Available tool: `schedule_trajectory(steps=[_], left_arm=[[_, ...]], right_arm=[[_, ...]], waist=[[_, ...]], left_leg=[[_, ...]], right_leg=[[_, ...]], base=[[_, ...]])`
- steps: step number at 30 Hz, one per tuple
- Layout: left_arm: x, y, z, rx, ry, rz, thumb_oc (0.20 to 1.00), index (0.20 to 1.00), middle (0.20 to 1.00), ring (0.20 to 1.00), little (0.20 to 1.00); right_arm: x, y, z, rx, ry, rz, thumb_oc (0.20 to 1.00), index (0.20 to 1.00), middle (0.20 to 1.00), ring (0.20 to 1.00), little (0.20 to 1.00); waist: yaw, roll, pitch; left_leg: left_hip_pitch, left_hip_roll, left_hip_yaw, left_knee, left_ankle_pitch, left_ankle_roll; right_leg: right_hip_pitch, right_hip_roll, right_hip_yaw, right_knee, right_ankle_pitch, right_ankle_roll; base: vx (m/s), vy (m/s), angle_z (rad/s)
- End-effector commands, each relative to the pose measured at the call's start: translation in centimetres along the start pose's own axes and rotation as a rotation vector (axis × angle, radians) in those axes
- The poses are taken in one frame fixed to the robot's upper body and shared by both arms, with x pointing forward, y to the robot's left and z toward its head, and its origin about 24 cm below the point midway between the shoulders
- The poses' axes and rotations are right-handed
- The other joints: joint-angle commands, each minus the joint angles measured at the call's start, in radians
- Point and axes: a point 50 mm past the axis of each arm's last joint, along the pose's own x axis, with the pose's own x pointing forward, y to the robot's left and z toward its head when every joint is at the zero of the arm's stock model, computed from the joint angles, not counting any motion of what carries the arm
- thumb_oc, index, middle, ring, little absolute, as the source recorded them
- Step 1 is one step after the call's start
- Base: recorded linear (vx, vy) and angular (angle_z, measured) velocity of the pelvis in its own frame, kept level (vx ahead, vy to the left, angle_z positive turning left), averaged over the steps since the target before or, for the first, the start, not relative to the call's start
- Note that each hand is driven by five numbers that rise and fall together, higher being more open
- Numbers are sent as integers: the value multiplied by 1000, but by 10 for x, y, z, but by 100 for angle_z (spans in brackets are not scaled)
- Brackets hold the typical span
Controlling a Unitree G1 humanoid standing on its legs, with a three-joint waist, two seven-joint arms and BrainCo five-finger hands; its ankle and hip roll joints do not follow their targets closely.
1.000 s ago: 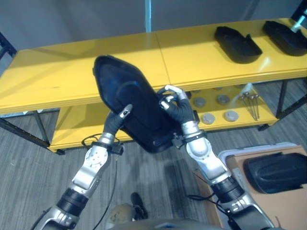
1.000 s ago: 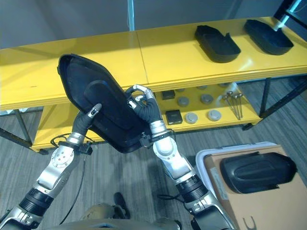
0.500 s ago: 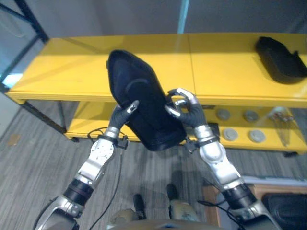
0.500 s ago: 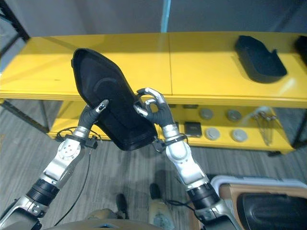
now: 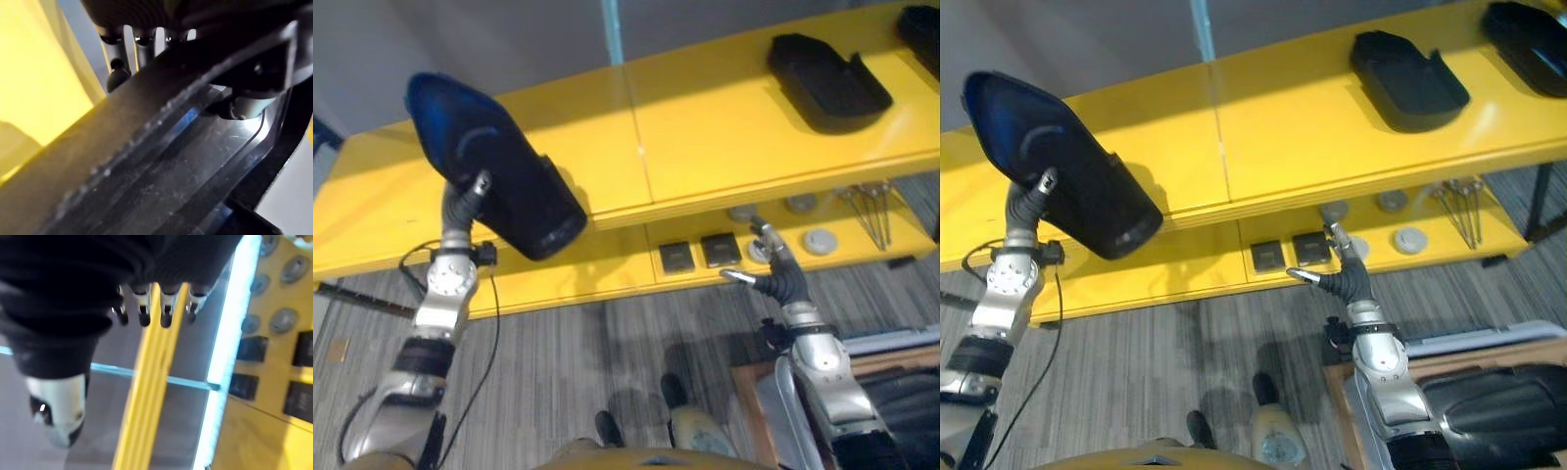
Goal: Move parts from the plastic box to the shelf.
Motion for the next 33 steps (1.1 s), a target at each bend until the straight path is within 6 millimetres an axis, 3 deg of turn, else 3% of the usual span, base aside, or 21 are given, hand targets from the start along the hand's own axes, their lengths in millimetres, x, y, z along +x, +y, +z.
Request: schedule_trajectory(steps=[1,2,5,10,12,13,14,15,17,22,27,28,31,32,33], left_arm=[[47,33,44,9,-121,53,200,200,200,200,200],[61,50,48,24,-77,46,200,200,200,200,200],[73,62,55,5,-44,30,200,200,200,200,200],[85,107,69,197,44,55,200,200,200,200,200],[81,136,74,297,87,107,200,200,200,200,200],[81,137,75,298,86,107,200,200,200,200,200],[76,158,76,388,132,141,200,200,200,200,200],[76,158,77,388,132,141,200,200,200,200,200],[65,188,77,552,226,169,200,200,200,200,200],[49,229,91,880,324,237,200,200,200,200,200],[46,232,91,1025,335,234,200,200,200,200,200],[46,232,90,1055,337,237,200,200,200,200,200],[48,226,84,1109,335,214,200,200,200,200,200],[49,223,83,1120,333,200,200,200,200,200,200],[52,219,83,1138,325,191,200,200,200,200,200]], right_arm=[[2,6,28,58,-155,64,1000,1000,1000,1000,1000],[0,11,26,63,-140,108,1000,1000,1000,1000,1000],[1,17,23,76,-127,149,1000,1000,1000,1000,1000],[11,27,24,64,-139,211,1000,1000,1000,1000,1000],[15,29,27,44,-157,229,1000,1000,1000,1000,1000],[15,29,27,45,-157,229,1000,1000,1000,1000,1000],[16,26,27,28,-158,228,1000,1000,1000,1000,1000],[16,26,27,29,-158,227,1000,1000,1000,1000,1000],[18,21,27,11,-158,218,1000,1000,1000,1000,1000],[17,15,28,3,-169,212,1000,1000,1000,1000,1000],[10,14,26,6,-167,230,1000,1000,1000,1000,1000],[10,15,27,3,-171,236,1000,1000,1000,1000,1000],[8,15,28,3,-180,240,1000,1000,1000,1000,1000],[8,15,28,3,-182,238,1000,1000,1000,1000,1000],[7,14,28,1,-186,237,1000,1000,1000,1000,1000]], waist=[[-30,-18,-15],[-44,-10,-5],[-50,-6,2],[-46,2,26],[-28,-1,36],[-28,-2,37],[-18,-2,40],[-17,-3,41],[-2,-2,48],[9,-3,51],[10,-10,49],[9,-4,46],[4,-18,52],[3,-12,48],[1,-22,53]], left_leg=[[20,41,26,36,-81,-94],[5,48,39,33,-71,-98],[-10,54,49,28,-62,-104],[-40,63,60,19,-43,-111],[-49,66,64,19,-40,-114],[-49,66,64,19,-40,-114],[-51,68,67,21,-39,-116],[-51,68,68,21,-39,-116],[-56,74,75,23,-36,-119],[-56,81,80,28,-40,-121],[-58,89,91,29,-42,-124],[-47,85,82,24,-67,-128],[-62,94,100,27,-43,-126],[-53,90,91,20,-67,-130],[-71,97,103,22,-41,-127]], right_leg=[[72,-37,-20,-6,-131,155],[46,-27,-15,-1,-125,158],[22,-19,-11,1,-119,161],[-17,-3,7,-9,-101,170],[-27,4,15,-15,-95,172],[-27,5,15,-15,-95,172],[-31,8,20,-17,-93,173],[-31,9,20,-17,-93,173],[-38,11,21,-18,-92,171],[-42,15,13,-12,-96,168],[-47,12,7,-7,-98,171],[-39,8,3,-5,-122,180],[-59,12,2,-5,-95,175],[-53,9,-1,-5,-115,184],[-73,13,1,-6,-87,179]], base=[[74,-4,-16],[38,-6,-18],[63,-8,-38],[73,4,-26],[92,-18,-29],[99,-12,-24],[56,-3,-11],[79,-4,-11],[59,0,-14],[31,-1,-1],[27,21,8],[86,80,5],[-27,-7,3],[0,0,0],[-13,23,-3]])
